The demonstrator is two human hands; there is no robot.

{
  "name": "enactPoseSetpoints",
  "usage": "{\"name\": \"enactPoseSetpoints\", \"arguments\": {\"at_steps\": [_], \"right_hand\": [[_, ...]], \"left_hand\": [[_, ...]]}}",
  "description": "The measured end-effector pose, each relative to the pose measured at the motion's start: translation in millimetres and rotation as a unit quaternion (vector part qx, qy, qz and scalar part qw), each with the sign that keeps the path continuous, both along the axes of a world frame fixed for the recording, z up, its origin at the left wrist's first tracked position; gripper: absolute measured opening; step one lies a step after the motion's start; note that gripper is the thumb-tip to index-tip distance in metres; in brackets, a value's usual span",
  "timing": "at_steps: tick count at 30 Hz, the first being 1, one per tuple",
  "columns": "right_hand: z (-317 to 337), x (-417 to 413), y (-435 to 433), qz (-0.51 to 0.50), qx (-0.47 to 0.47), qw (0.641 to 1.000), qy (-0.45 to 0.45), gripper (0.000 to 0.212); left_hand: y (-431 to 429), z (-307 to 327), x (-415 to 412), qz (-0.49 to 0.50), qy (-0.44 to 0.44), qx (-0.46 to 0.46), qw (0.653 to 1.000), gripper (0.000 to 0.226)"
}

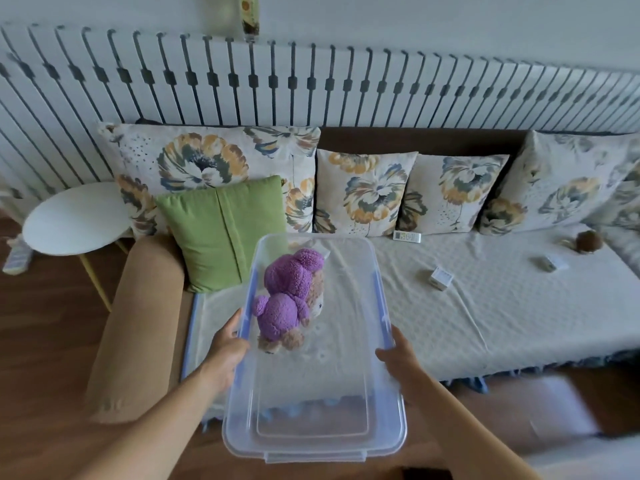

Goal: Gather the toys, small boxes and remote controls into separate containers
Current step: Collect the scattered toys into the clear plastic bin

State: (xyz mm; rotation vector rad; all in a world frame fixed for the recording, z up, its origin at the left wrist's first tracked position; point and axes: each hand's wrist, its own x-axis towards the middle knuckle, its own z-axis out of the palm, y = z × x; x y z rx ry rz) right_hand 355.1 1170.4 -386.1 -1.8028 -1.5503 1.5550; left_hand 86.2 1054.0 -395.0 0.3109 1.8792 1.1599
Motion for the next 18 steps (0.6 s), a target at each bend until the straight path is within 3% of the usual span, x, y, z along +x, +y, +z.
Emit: {"name": "enactPoseSetpoints", "arguments": {"at_steps": [8,18], "right_hand": [[-7,122,84,0.006,0.012,0.998,-0.063,0.063],[-11,207,144,-0.046,0.008,0.996,-0.077,0.063]], "left_hand": [[84,-2,125,-0.005,-0.004,0.006,1.0,0.079],[168,-15,207,-0.042,-0.007,0.001,0.999,0.076]]}}
